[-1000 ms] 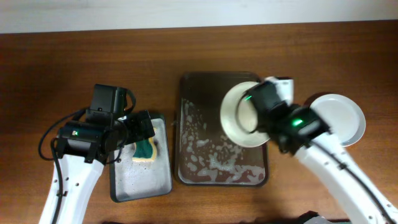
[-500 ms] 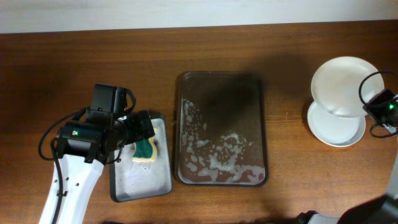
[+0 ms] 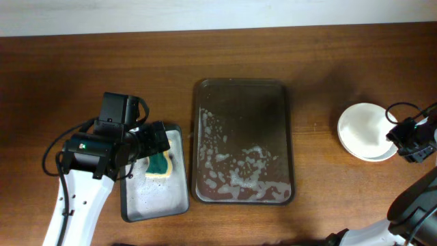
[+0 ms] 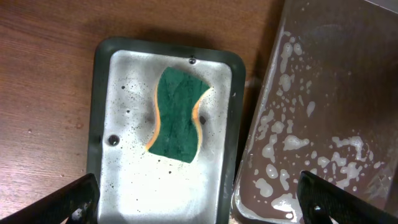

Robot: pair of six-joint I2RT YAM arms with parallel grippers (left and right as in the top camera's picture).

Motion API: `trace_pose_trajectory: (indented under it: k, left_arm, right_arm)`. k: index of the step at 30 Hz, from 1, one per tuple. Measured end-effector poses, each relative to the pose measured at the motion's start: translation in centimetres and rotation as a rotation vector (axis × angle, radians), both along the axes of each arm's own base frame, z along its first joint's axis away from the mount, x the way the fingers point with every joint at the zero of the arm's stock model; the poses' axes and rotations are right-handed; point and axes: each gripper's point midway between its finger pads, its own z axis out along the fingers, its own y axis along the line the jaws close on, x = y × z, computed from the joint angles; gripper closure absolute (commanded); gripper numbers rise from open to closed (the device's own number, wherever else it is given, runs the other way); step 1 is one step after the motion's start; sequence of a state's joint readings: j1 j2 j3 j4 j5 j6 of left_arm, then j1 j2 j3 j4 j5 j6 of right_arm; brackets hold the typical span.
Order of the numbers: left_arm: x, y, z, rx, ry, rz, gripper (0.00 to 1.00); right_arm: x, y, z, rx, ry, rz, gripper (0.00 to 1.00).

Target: Clean dirty plates on tray and stack at the side

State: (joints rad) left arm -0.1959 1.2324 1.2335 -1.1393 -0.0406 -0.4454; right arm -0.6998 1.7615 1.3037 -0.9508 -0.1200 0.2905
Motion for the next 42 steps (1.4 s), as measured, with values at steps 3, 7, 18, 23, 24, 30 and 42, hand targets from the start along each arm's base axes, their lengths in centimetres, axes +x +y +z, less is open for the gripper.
trace_pose_trajectory:
  k: [3,7,18,23,24,30,42]
  left_arm:
    - [0.0,0.0,0.0,0.000,0.000,0.000,0.00]
    - [0.0,0.0,0.0,0.000,0.000,0.000,0.00]
    - [-0.6,-1.5,-0.1,-0.083,0.031,-0.040,0.08]
    - [0.0,-2.2,-1.0,-0.067,0.042,-0.035,0.42]
    - [0.6,-2.2,-2.0,-0.048,0.050,-0.017,0.46]
    - [4.7,-5.3,-10.8,0.009,0.141,-0.077,0.68]
    - [4.9,-7.5,-18.5,0.097,0.278,-0.149,1.00]
  right_arm:
    - [0.6,1.7,2.6,0.048,-0.078,0.022,0.51]
    - [2.3,12.0,15.0,-0.001,-0.412,0.371,0.51]
    - [-2.8,31.1,15.6,0.132,-0.355,1.054,0.55]
    - [-2.9,32.4,13.6,0.164,-0.274,1.104,0.57]
    - [-2.9,32.4,13.6,0.163,-0.273,1.104,0.57]
    - [-2.8,32.3,13.5,0.159,-0.272,1.104,0.58]
    - [-2.9,32.3,13.5,0.159,-0.271,1.104,0.59]
